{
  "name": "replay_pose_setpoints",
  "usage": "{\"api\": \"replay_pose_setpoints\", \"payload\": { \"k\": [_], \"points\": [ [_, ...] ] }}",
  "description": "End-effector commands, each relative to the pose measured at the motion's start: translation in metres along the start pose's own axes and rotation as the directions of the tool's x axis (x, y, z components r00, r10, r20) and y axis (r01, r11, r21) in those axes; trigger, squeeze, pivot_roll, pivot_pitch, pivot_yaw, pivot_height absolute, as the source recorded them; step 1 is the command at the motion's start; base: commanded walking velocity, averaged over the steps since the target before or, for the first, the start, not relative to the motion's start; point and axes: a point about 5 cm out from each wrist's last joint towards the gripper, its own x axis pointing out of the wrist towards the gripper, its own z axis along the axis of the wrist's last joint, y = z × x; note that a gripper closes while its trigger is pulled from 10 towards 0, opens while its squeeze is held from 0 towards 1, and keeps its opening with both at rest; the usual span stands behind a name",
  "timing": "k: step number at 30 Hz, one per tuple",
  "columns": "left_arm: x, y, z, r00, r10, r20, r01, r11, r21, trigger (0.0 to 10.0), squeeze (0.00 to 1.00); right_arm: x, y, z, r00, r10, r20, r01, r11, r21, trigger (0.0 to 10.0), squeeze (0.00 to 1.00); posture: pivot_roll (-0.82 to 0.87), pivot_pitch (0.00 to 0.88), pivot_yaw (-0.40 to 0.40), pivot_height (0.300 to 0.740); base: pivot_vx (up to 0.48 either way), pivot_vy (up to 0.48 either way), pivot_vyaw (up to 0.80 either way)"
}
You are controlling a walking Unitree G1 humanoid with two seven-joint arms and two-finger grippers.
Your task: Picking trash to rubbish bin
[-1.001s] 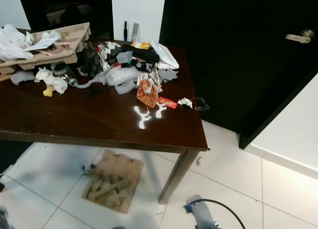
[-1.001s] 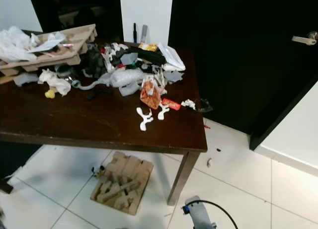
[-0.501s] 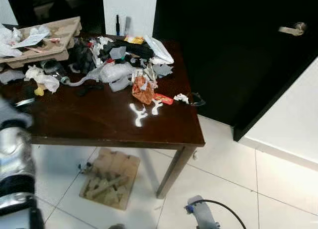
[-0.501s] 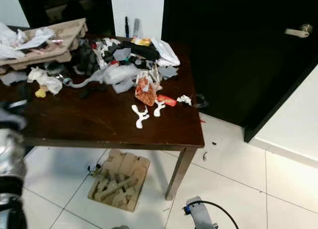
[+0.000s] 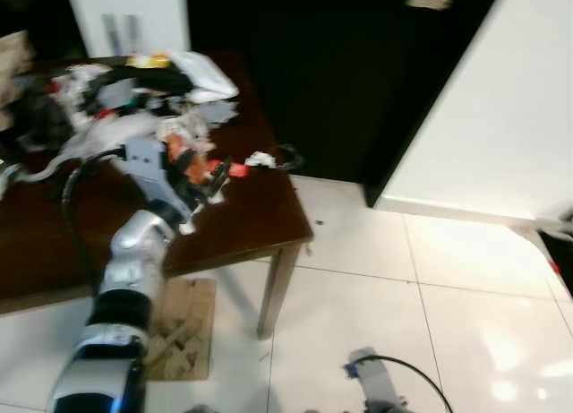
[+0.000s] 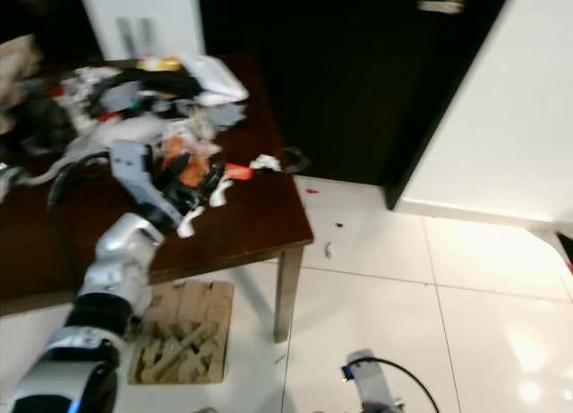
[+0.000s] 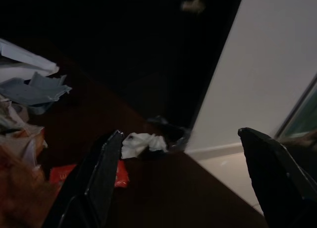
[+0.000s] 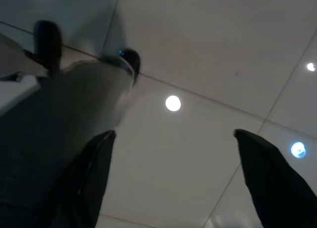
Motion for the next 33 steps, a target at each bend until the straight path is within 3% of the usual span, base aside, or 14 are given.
{"api": "replay_pose_setpoints", "payload": {
  "k": [1, 2, 7, 9, 13, 15, 22, 26, 33],
  "points": [
    [-0.002, 0.004, -0.012, 0.994, 0.068, -0.081, -0.066, 0.997, 0.027, 10.0, 0.00, -0.001, 0.006, -0.020, 0.998, 0.018, -0.067, -0.016, 0.999, 0.029, 10.0, 0.00, 0.12, 0.153, -0.031, 0.740, 0.000, 0.000, 0.00],
    [0.000, 0.008, -0.013, 0.983, 0.143, -0.118, -0.136, 0.989, 0.065, 10.0, 0.00, -0.001, 0.007, -0.022, 0.997, 0.021, -0.074, -0.018, 0.999, 0.036, 10.0, 0.00, 0.11, 0.150, -0.029, 0.740, 0.000, 0.000, 0.00],
    [0.001, 0.010, -0.011, 0.962, 0.228, -0.152, -0.210, 0.969, 0.131, 10.0, 0.00, -0.002, 0.007, -0.024, 0.997, 0.022, -0.079, -0.019, 0.999, 0.036, 10.0, 0.00, 0.11, 0.149, -0.028, 0.740, 0.000, 0.000, 0.00],
    [0.001, 0.010, -0.008, 0.926, 0.322, -0.197, -0.272, 0.931, 0.245, 10.0, 0.00, -0.002, 0.007, -0.025, 0.996, 0.026, -0.087, -0.024, 0.999, 0.022, 10.0, 0.00, 0.11, 0.145, -0.031, 0.740, 0.000, 0.000, 0.00],
    [-0.001, 0.007, -0.012, 0.898, 0.366, -0.246, -0.303, 0.917, 0.259, 10.0, 0.00, -0.002, 0.007, -0.024, 0.996, 0.029, -0.088, -0.029, 1.000, 0.006, 10.0, 0.00, 0.12, 0.139, -0.036, 0.740, 0.000, 0.000, 0.00],
    [-0.003, -0.002, -0.017, 0.880, 0.373, -0.292, -0.313, 0.921, 0.234, 10.0, 0.00, -0.002, 0.007, -0.022, 0.996, 0.031, -0.086, -0.031, 0.999, -0.008, 10.0, 0.00, 0.13, 0.135, -0.037, 0.740, 0.000, 0.000, 0.00],
    [-0.004, -0.019, -0.018, 0.880, 0.364, -0.305, -0.302, 0.925, 0.232, 10.0, 0.00, -0.001, 0.006, -0.020, 0.996, 0.025, -0.085, -0.028, 0.999, -0.030, 10.0, 0.00, 0.14, 0.135, -0.038, 0.740, 0.000, 0.000, 0.00],
    [-0.009, -0.038, -0.001, 0.899, 0.351, -0.260, -0.280, 0.920, 0.273, 10.0, 0.00, -0.001, 0.008, -0.022, 0.995, 0.025, -0.092, -0.028, 0.999, -0.032, 10.0, 0.00, 0.14, 0.138, -0.036, 0.740, 0.000, 0.000, 0.00],
    [-0.027, -0.041, 0.010, 0.877, 0.390, -0.281, -0.301, 0.901, 0.312, 10.0, 0.00, -0.002, 0.010, -0.028, 0.994, 0.030, -0.109, -0.034, 0.999, -0.037, 10.0, 0.00, 0.15, 0.143, -0.029, 0.740, 0.000, 0.000, 0.00]
  ]
}}
